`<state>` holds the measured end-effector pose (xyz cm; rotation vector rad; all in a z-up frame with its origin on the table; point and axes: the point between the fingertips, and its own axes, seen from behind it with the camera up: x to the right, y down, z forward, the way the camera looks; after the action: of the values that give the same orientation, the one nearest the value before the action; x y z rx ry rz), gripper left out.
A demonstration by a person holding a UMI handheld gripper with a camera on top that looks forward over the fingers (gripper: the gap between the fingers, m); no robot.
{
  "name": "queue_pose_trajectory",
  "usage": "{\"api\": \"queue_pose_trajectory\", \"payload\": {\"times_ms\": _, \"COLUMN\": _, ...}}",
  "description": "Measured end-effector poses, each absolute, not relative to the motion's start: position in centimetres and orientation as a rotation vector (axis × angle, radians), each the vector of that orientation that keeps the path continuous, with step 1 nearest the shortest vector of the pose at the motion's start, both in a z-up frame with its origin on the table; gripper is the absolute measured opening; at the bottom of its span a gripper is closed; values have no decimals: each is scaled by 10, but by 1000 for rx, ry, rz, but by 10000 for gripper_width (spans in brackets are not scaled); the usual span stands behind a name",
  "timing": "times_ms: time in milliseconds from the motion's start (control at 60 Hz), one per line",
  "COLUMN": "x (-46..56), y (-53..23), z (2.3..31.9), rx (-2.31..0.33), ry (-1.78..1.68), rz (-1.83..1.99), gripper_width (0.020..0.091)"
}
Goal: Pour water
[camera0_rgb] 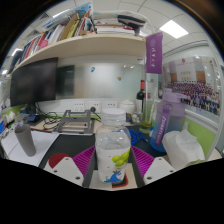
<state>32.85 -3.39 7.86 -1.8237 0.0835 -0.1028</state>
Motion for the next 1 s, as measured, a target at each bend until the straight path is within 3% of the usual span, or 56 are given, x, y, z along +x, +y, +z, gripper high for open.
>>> {"api": "queue_pose_trajectory", "payload": {"times_ms": 50, "x": 324, "y": -30, "z": 76, "rx": -1822, "ry": 58, "rz": -86, "gripper_width": 542}}
{"api": "queue_pose_trajectory", "payload": {"times_ms": 367, "x": 324, "y": -24, "z": 77, "rx": -1797, "ry": 43, "rz": -99, "gripper_width": 393}}
{"api": "queue_pose_trajectory", "payload": {"times_ms": 517, "x": 322, "y": -22, "z": 81, "rx": -1836, "ry": 41, "rz": -118, "gripper_width": 394}}
{"api": "queue_pose_trajectory", "payload": {"times_ms": 633, "x": 304, "y": -14, "z": 119, "rx": -1797, "ry": -64, "rz": -194, "gripper_width": 394}}
{"api": "queue_pose_trajectory", "payload": {"times_ms": 783, "x": 255, "y": 4, "z": 150, "rx": -1785, "ry": -382, "rz": -367, "gripper_width": 393}}
{"api": "queue_pose_trajectory", "payload": {"times_ms": 1000, "x": 183, "y": 20, "z": 157, "rx": -1703, "ry": -939, "rz": -769, "gripper_width": 393}}
